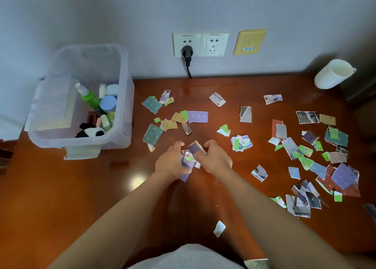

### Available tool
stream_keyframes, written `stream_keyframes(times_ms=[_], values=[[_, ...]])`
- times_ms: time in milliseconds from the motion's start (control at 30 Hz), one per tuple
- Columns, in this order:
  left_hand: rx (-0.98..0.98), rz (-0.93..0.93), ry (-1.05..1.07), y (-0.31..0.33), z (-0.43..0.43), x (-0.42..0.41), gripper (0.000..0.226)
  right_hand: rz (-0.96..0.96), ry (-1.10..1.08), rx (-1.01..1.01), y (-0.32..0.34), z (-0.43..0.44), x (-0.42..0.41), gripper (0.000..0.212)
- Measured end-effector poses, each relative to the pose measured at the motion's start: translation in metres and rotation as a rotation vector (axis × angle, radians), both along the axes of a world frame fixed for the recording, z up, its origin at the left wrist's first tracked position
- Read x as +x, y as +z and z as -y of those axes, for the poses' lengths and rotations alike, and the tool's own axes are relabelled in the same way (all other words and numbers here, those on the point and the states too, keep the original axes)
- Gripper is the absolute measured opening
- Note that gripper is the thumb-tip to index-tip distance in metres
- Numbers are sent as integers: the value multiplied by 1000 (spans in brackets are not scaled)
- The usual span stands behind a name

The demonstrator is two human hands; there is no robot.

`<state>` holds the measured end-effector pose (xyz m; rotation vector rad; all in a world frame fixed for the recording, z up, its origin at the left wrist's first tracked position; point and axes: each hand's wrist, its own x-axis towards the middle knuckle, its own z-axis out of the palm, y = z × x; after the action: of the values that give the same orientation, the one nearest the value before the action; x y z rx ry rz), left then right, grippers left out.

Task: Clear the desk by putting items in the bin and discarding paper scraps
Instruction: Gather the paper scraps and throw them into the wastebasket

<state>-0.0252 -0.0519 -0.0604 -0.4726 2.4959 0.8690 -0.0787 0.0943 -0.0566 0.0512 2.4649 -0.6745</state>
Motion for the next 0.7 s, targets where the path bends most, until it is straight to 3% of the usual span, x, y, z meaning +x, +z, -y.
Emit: stream_keyframes(times_ms=[133, 267, 433, 633, 700], values=[[-102, -10, -92, -1, 0, -5, 67, -61, 99, 123, -3, 4, 1, 29], [-136, 48, -109, 0, 1, -11, 61, -37, 85, 105, -10, 5, -1, 13], [-118, 70, -116, -2, 4, -10, 58, -46, 77, 75, -9, 4, -2, 32], [-92, 63, -127, -5, 3, -10, 39, -17, 70, 81, -13, 6, -2, 19], [-89, 62, -139, -5, 1, -10, 34, -39, 78, 82, -12, 6, 0, 32]])
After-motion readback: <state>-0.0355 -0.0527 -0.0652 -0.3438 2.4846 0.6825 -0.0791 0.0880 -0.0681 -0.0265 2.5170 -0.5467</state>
